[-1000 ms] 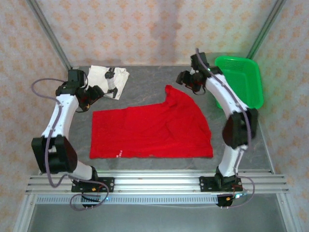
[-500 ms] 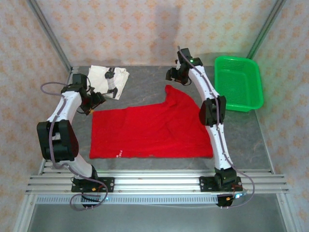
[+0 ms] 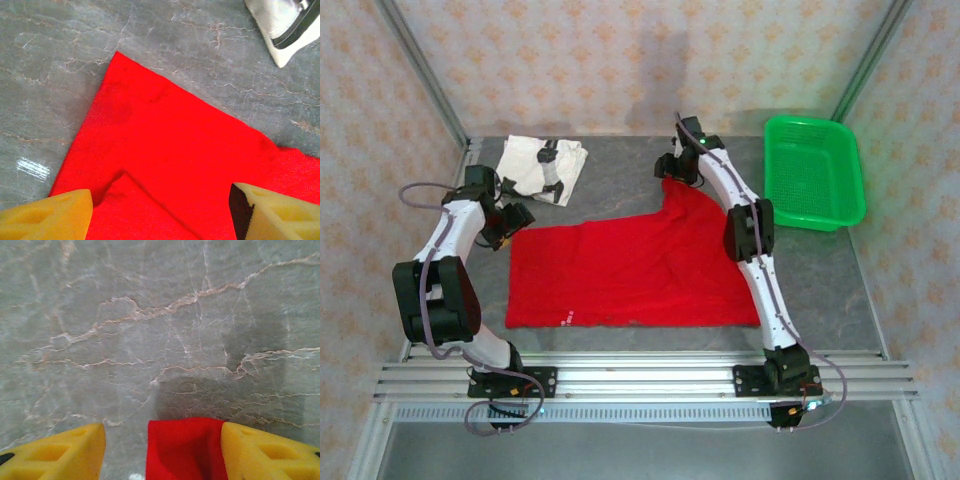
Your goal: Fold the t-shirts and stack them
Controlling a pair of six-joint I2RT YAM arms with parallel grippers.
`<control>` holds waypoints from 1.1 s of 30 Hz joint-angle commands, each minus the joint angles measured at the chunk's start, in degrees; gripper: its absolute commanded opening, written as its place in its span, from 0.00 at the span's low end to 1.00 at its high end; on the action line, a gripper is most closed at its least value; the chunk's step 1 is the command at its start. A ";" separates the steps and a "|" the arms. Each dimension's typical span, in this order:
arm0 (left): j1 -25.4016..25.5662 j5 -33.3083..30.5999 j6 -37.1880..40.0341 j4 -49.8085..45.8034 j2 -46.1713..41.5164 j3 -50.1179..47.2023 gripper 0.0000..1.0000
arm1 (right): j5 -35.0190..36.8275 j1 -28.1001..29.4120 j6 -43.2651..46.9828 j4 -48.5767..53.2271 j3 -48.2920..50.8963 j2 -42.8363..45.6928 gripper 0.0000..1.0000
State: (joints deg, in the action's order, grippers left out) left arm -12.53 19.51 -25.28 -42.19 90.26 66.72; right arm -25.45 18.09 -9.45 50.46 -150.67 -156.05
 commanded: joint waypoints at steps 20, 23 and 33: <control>-3.17 -0.95 3.01 -0.43 -1.40 -2.63 0.69 | 9.98 0.41 -3.05 -4.22 -1.89 -1.84 0.30; -3.11 -1.67 3.59 -0.65 -1.14 -2.78 0.69 | 11.81 0.45 -3.97 -5.15 -1.83 -0.68 0.24; -4.07 -2.29 2.90 0.32 -1.95 -3.94 0.67 | 16.06 0.26 -6.03 -7.02 0.62 5.89 0.04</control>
State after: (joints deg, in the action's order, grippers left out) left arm -15.73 18.63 -22.44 -42.15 90.00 63.57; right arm -12.69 18.55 -14.33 45.19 -150.54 -156.44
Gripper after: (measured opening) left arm 0.676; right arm 0.056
